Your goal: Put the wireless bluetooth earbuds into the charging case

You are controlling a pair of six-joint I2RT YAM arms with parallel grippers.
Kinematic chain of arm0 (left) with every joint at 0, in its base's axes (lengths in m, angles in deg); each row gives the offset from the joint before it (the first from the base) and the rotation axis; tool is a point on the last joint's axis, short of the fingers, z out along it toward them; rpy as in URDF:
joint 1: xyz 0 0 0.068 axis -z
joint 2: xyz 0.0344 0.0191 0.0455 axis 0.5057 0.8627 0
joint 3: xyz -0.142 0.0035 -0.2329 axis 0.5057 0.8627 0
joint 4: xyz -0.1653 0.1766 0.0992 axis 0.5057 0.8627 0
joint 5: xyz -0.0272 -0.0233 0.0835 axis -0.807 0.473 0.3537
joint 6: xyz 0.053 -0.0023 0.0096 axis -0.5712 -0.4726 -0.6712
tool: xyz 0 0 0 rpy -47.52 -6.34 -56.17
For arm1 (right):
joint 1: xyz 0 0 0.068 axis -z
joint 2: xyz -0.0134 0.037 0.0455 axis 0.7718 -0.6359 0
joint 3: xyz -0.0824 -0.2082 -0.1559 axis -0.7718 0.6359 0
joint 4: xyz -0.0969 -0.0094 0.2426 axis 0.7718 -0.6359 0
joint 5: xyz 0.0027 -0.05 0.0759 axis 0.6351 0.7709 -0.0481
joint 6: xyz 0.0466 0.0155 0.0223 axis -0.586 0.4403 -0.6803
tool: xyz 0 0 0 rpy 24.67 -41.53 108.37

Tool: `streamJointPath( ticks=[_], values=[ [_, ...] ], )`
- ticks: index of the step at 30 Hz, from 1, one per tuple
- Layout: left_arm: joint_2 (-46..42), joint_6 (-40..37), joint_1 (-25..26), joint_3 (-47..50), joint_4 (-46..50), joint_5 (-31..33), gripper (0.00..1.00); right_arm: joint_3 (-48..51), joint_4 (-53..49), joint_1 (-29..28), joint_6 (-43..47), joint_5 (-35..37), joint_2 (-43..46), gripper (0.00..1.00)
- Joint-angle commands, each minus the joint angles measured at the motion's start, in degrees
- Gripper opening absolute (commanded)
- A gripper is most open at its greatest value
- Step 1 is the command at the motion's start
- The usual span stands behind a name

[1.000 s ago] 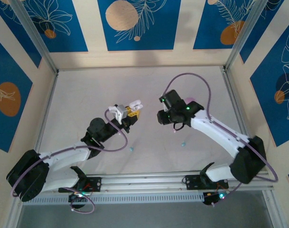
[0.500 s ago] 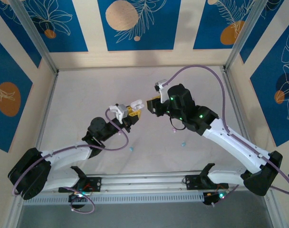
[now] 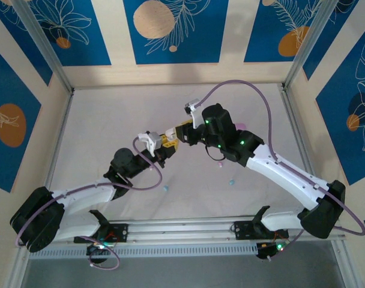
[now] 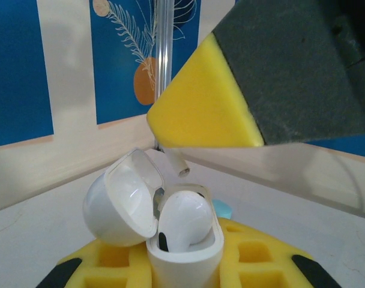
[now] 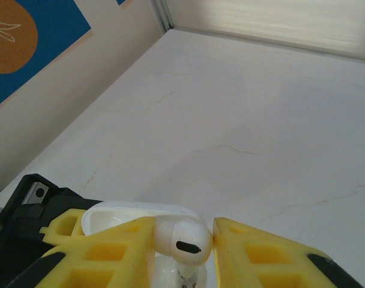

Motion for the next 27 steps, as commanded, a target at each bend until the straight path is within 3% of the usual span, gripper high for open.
streamJointPath(
  ticks=[1, 27],
  values=[
    [0.35, 0.66, 0.26, -1.85, -4.12, -0.90, 0.00, -1.25, 1.16, -0.50, 0.70, -1.72, -0.46, 0.31],
    [-0.52, 0.97, 0.24, -1.86, -5.16, 0.50, 0.00, 2.19, -3.93, 0.07, 3.07, -7.17, 2.13, 0.33]
  ],
)
